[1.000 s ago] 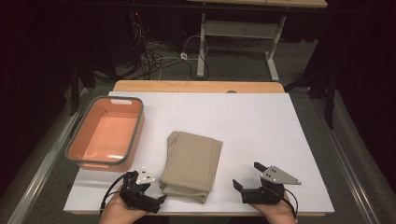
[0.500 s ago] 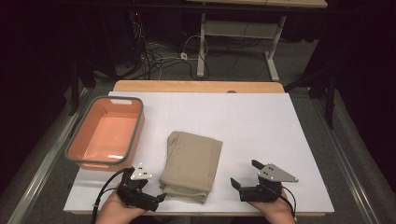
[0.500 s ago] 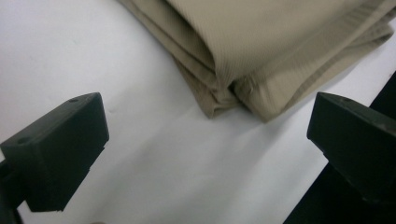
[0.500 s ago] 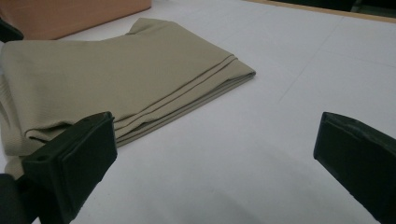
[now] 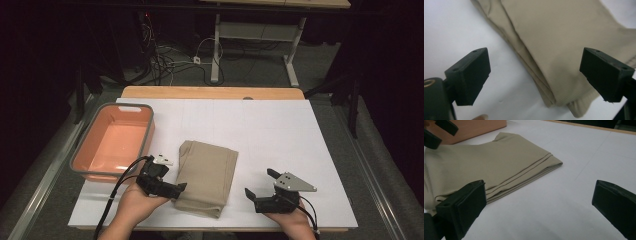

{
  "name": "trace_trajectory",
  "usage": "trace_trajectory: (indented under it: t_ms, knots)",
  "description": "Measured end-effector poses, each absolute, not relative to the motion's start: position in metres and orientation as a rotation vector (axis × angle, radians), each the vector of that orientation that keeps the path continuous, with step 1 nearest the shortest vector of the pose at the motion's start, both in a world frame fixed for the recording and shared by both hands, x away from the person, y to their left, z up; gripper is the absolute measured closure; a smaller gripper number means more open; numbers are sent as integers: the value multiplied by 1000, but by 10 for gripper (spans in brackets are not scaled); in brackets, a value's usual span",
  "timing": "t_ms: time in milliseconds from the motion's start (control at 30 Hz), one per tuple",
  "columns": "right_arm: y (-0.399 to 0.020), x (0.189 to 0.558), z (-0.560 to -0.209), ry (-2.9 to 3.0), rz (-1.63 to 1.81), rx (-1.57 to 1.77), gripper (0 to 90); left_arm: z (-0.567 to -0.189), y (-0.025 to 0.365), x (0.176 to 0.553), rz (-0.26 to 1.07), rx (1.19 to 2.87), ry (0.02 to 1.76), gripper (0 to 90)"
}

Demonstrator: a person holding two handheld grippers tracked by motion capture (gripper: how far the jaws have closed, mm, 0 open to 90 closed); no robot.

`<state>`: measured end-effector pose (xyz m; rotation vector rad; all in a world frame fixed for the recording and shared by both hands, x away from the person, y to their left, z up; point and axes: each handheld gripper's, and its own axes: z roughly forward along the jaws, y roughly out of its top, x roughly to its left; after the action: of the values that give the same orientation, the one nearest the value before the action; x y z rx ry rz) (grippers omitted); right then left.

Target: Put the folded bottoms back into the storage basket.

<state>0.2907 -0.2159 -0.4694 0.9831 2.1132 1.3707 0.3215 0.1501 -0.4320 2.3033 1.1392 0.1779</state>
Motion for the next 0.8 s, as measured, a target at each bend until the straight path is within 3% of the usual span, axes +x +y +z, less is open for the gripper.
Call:
trace_trajectory:
  t_ms: [200,300,533,800]
  knots:
    - [-201,301,-469,2143,1392,945,0,-445,154,318,162,2348,1206,128]
    - [-190,309,-467,2158,1414,908,0,-455,153,317,94,2373,1250,144]
    - [-166,321,-466,2188,1444,863,0,-451,153,305,74,2363,1232,179]
    - [-156,321,-465,2196,1439,846,0,-457,148,308,-45,2349,1243,253]
